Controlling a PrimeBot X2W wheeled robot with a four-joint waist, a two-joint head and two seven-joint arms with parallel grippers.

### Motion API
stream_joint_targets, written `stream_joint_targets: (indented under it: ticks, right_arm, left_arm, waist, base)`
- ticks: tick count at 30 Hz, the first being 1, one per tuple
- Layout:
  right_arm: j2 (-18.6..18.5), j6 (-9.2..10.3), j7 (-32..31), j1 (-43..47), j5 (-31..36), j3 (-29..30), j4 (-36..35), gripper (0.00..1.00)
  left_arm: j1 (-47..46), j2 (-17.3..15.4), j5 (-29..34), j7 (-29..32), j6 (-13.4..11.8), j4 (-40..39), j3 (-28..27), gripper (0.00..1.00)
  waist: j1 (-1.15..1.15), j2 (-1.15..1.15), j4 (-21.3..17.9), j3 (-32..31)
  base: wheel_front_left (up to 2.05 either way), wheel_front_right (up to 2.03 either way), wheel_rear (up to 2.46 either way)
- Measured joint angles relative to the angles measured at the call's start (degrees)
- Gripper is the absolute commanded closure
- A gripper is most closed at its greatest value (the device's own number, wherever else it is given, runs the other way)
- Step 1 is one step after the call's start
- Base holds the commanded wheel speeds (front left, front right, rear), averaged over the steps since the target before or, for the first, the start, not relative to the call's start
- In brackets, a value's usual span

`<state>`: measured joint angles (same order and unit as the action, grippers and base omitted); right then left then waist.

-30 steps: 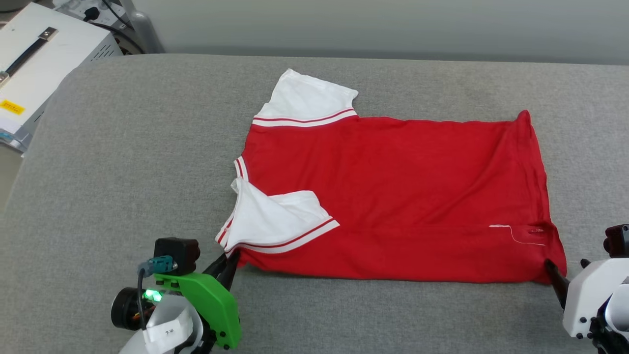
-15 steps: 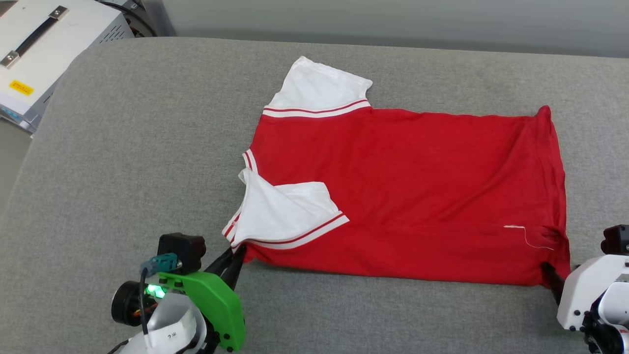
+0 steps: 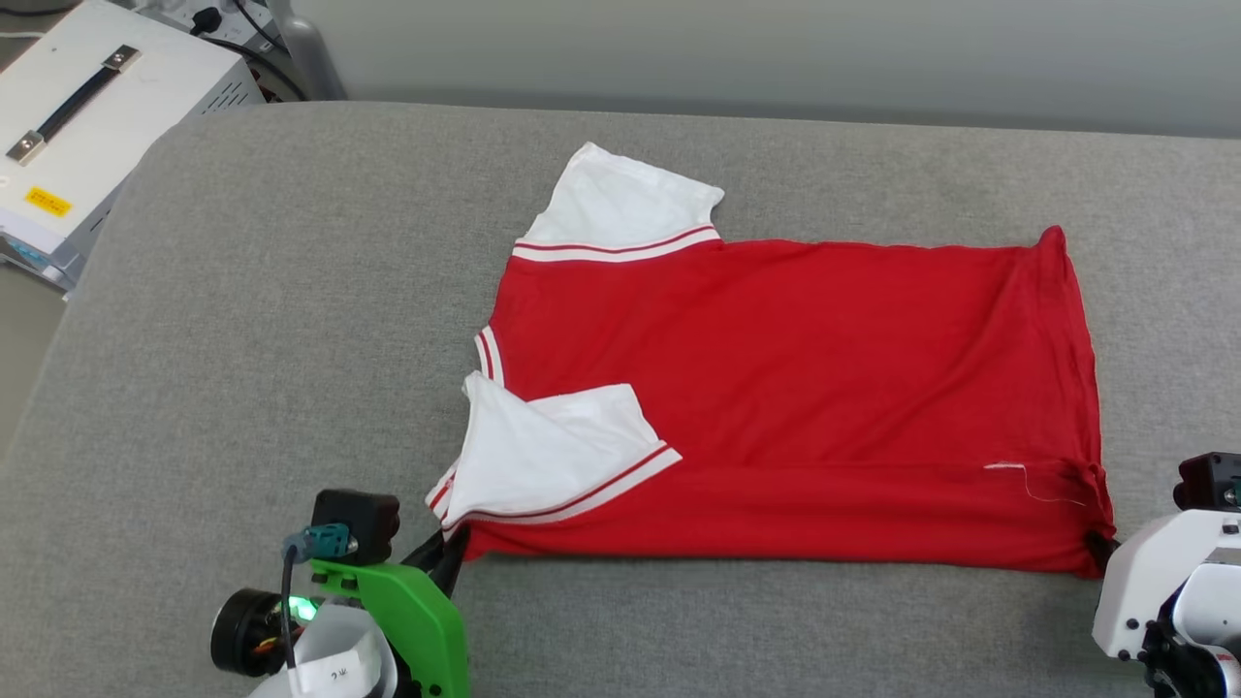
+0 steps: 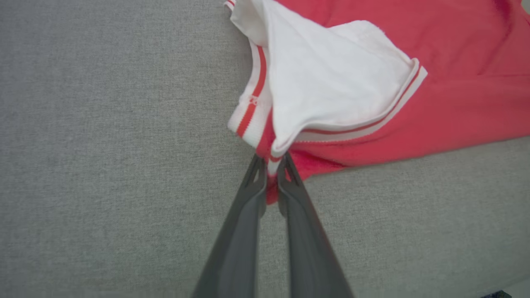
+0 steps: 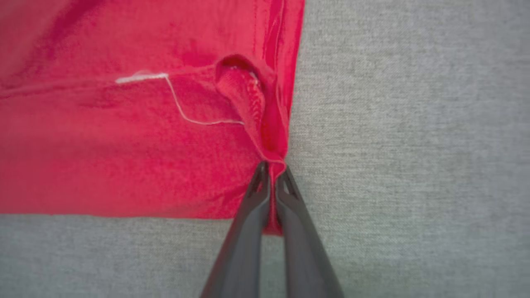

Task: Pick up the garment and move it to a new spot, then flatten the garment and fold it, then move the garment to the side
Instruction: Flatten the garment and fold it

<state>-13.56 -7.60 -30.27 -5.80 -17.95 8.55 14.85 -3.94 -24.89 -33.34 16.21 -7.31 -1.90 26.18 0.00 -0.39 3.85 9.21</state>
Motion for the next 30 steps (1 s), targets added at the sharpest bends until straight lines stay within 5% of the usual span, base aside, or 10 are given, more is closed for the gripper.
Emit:
stream_joint_targets:
  ticks: [21,22,23,24,30]
  right_arm:
    - [0.34,0.01,-11.44,14.73,-0.78,5.97,-14.93,1.0]
    - [0.4,0.01,-11.62,14.96,-0.78,5.95,-15.06,1.0]
    - [0.62,0.01,-11.76,15.02,-0.78,5.95,-15.14,0.57]
    - [0.79,0.01,-11.66,15.02,-0.78,5.92,-15.3,0.0]
    - [0.58,0.05,-7.79,14.49,-0.63,5.15,-16.52,0.0]
  left_arm:
    - [8.11,-0.26,-3.64,3.3,0.01,2.16,2.8,1.0]
    - [8.11,-0.05,-3.69,2.92,0.08,2.7,2.98,0.67]
    - [8.1,0.07,-3.69,2.44,0.11,3.15,3.07,0.0]
    - [8.07,0.15,-3.67,2.02,0.1,3.41,3.08,0.0]
    - [6.84,0.74,-2.23,-3.6,0.1,4.55,1.65,0.0]
  waist:
    - [0.0,0.0,-1.46,-5.88]
    - [0.0,0.0,-1.56,-5.82]
    - [0.0,0.0,-1.66,-5.76]
    - [0.0,0.0,-1.72,-5.72]
    - [0.0,0.0,-1.99,-5.82]
  base:
    - [0.0,0.0,0.0]
    - [0.0,0.0,0.0]
    - [0.0,0.0,0.0]
    - [0.0,0.0,0.0]
    - [0.0,0.0,0.0]
